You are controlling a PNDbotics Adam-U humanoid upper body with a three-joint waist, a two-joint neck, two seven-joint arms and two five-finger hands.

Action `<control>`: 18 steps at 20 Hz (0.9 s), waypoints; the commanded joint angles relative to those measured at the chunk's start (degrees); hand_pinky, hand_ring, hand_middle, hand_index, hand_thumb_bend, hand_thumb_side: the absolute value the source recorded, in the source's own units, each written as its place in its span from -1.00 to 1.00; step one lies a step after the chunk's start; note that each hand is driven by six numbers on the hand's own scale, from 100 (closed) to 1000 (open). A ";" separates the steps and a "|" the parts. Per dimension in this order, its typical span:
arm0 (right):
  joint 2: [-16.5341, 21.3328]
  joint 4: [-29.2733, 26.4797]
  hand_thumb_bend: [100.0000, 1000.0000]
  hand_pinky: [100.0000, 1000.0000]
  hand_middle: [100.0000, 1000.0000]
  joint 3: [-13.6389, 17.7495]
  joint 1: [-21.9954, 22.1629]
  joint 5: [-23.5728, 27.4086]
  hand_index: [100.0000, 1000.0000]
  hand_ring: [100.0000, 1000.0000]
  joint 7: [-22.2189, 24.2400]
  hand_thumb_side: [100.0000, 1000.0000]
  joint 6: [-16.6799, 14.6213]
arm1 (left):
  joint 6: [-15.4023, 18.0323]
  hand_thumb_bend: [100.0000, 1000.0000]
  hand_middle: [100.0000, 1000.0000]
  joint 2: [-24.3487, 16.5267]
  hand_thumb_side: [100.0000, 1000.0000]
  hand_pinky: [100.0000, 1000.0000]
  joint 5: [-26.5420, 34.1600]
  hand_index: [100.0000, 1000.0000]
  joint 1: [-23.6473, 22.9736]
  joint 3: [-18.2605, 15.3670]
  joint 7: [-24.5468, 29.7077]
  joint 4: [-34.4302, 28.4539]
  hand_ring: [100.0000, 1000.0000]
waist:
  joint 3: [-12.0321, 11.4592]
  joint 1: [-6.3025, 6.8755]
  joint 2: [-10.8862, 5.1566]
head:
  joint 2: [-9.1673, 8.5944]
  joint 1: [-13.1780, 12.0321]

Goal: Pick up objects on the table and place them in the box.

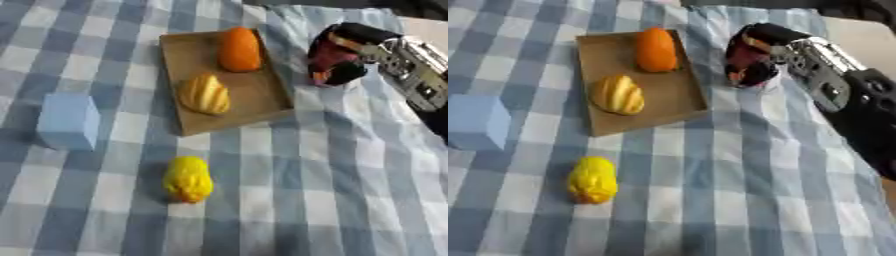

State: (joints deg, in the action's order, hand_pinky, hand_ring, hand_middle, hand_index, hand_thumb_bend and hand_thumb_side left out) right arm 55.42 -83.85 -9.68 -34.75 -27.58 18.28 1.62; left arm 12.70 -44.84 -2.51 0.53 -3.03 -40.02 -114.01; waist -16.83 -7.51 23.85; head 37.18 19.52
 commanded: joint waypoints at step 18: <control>9.27 -28.52 -1.00 0.25 0.28 -2.34 3.20 4.99 0.38 0.04 9.61 -0.79 2.53 | 0.27 -0.51 0.40 -1.70 0.12 0.68 0.83 0.46 0.29 -0.39 0.47 -0.58 0.40 | 0.63 0.67 -3.03 | 1.36 0.15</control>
State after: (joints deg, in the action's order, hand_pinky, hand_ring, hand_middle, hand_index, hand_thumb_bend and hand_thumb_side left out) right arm 62.50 -110.88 -11.98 -30.80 -21.97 27.06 4.28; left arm 12.93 -44.85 -2.04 0.56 -3.01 -39.77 -114.01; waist -16.24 -7.32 22.16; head 38.42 19.36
